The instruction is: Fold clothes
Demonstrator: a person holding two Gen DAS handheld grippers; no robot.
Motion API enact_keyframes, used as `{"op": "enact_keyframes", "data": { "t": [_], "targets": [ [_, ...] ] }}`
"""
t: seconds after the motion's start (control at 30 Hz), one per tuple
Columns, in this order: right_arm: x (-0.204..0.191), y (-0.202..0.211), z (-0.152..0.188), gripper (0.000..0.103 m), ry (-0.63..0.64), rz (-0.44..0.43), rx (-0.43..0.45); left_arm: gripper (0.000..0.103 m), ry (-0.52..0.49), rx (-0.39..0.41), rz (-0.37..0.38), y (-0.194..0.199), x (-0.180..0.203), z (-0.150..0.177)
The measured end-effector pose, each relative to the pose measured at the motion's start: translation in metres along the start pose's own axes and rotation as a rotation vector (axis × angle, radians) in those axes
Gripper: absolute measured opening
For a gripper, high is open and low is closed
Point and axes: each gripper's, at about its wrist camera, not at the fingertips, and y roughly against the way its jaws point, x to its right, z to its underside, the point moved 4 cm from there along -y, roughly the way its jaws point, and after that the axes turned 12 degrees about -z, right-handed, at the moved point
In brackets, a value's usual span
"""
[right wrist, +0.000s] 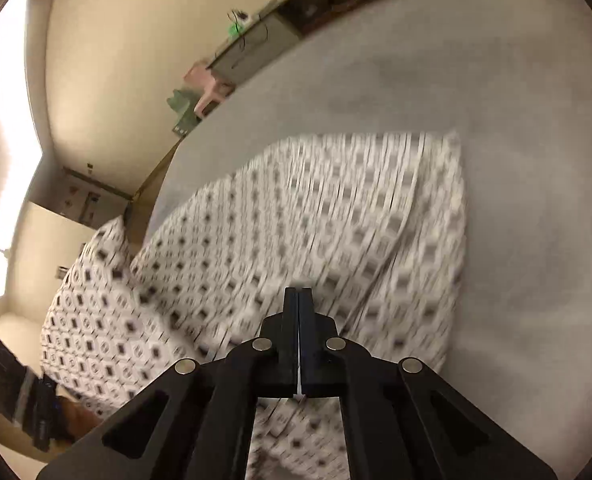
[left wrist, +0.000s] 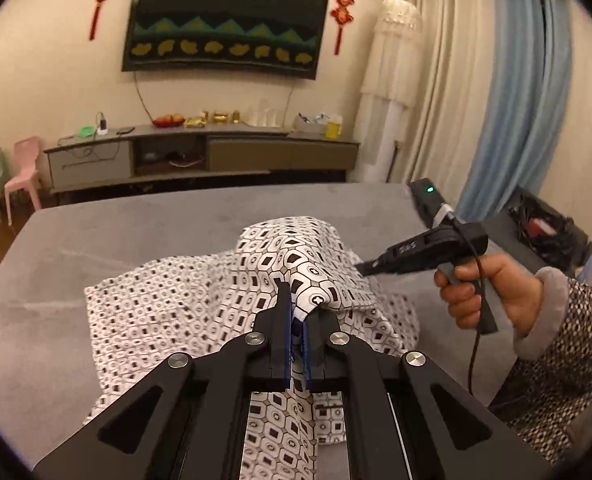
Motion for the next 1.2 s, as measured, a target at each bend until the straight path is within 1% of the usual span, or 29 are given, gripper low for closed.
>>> {"op": "enact_keyframes", "data": {
  "t": [0.03, 0.13, 0.17, 0.2, 0.23, 0.27, 0.3, 0.33, 0.37, 0.4, 0.43, 0.5, 0.53, 0.6, 0.63, 0.7, 0.73, 0.77, 0.8, 0.87, 0.9, 0.93, 0.97, 1.03, 1.07, 1.1, 1.13, 1.17, 1.2],
  "targets": [
    [-0.006, 0.016, -0.015, 0.000, 0.040, 0.046, 0.049, 0.004, 0.022, 0.012, -0.008, 0.008, -0.011, -0.002],
    [-0.033, 0.097, -0.072, 0.000, 0.199, 0.242, 0.264, 0.004, 0.113, 0.045, 0.010, 0.030, -0.044, -0.003],
    [-0.046, 0.126, -0.091, 0.000, 0.246, 0.289, 0.332, 0.004, 0.143, 0.051, 0.020, 0.035, -0.053, -0.004],
    [-0.056, 0.146, -0.105, 0.000, 0.256, 0.280, 0.365, 0.004, 0.173, 0.054, 0.018, 0.034, -0.060, -0.003],
    [-0.064, 0.158, -0.118, 0.001, 0.238, 0.222, 0.365, 0.004, 0.192, 0.047, 0.016, 0.029, -0.064, -0.002],
    [-0.070, 0.158, -0.124, 0.002, 0.205, 0.143, 0.322, 0.004, 0.212, 0.039, 0.013, 0.024, -0.067, -0.001],
    [-0.073, 0.147, -0.122, 0.003, 0.167, 0.059, 0.243, 0.004, 0.236, 0.030, 0.003, 0.015, -0.069, 0.000],
    [-0.074, 0.128, -0.111, 0.009, 0.128, -0.007, 0.155, 0.004, 0.258, 0.022, -0.003, 0.009, -0.070, 0.001],
    [-0.073, 0.106, -0.091, 0.020, 0.082, -0.060, 0.070, 0.004, 0.284, 0.015, -0.008, 0.002, -0.073, 0.003],
    [-0.067, 0.080, -0.063, 0.046, 0.015, -0.121, -0.018, 0.004, 0.309, 0.008, -0.012, -0.004, -0.075, 0.005],
    [-0.059, 0.058, -0.034, 0.067, -0.047, -0.170, -0.085, 0.004, 0.326, 0.001, -0.015, -0.008, -0.076, 0.007],
    [-0.044, 0.013, 0.032, 0.068, -0.141, -0.226, -0.208, 0.004, 0.336, -0.011, -0.020, -0.013, -0.078, 0.011],
    [-0.040, -0.002, 0.053, 0.068, -0.174, -0.240, -0.239, 0.004, 0.336, -0.015, -0.023, -0.015, -0.079, 0.012],
    [-0.028, -0.027, 0.085, 0.068, -0.249, -0.282, -0.257, 0.004, 0.338, -0.012, -0.019, -0.013, -0.076, 0.015],
    [-0.020, -0.032, 0.092, 0.068, -0.279, -0.286, -0.252, 0.004, 0.336, -0.006, -0.015, -0.012, -0.075, 0.015],
    [-0.013, -0.047, 0.085, 0.067, -0.303, -0.270, -0.208, 0.004, 0.326, 0.004, 0.001, -0.009, -0.070, 0.017],
    [-0.011, -0.052, 0.080, 0.051, -0.303, -0.264, -0.180, 0.004, 0.319, 0.009, 0.011, -0.007, -0.068, 0.017],
    [-0.013, -0.057, 0.074, 0.018, -0.278, -0.249, -0.161, 0.004, 0.307, 0.011, 0.020, -0.005, -0.065, 0.019],
    [-0.018, -0.062, 0.066, 0.002, -0.219, -0.212, -0.162, 0.004, 0.293, 0.013, 0.019, -0.003, -0.063, 0.020],
    [-0.028, -0.057, 0.051, 0.002, -0.125, -0.133, -0.123, 0.004, 0.277, 0.018, 0.012, 0.003, -0.062, 0.020],
    [-0.035, -0.045, 0.037, 0.002, -0.072, -0.094, -0.087, 0.004, 0.272, 0.025, 0.012, 0.008, -0.063, 0.021],
    [-0.041, -0.028, 0.021, 0.002, -0.014, -0.043, -0.036, 0.004, 0.270, 0.031, 0.020, 0.013, -0.065, 0.020],
    [-0.051, -0.003, 0.000, 0.002, 0.058, 0.019, 0.032, 0.004, 0.266, 0.040, 0.033, 0.017, -0.066, 0.021],
    [-0.072, 0.049, -0.041, 0.002, 0.205, 0.168, 0.170, 0.004, 0.247, 0.048, 0.060, 0.024, -0.060, 0.020],
    [-0.084, 0.074, -0.060, 0.002, 0.284, 0.258, 0.240, 0.004, 0.226, 0.051, 0.083, 0.026, -0.053, 0.020],
    [-0.100, 0.099, -0.082, 0.002, 0.388, 0.382, 0.312, 0.004, 0.203, 0.053, 0.106, 0.027, -0.046, 0.020],
    [-0.115, 0.117, -0.101, 0.002, 0.505, 0.537, 0.378, 0.004, 0.172, 0.047, 0.136, 0.027, -0.036, 0.021],
    [-0.123, 0.126, -0.118, 0.002, 0.607, 0.699, 0.420, 0.004, 0.124, 0.016, 0.191, 0.023, -0.020, 0.025],
    [-0.122, 0.129, -0.135, 0.002, 0.682, 0.854, 0.430, 0.004, 0.075, -0.016, 0.245, 0.019, -0.005, 0.029]
  ]
}}
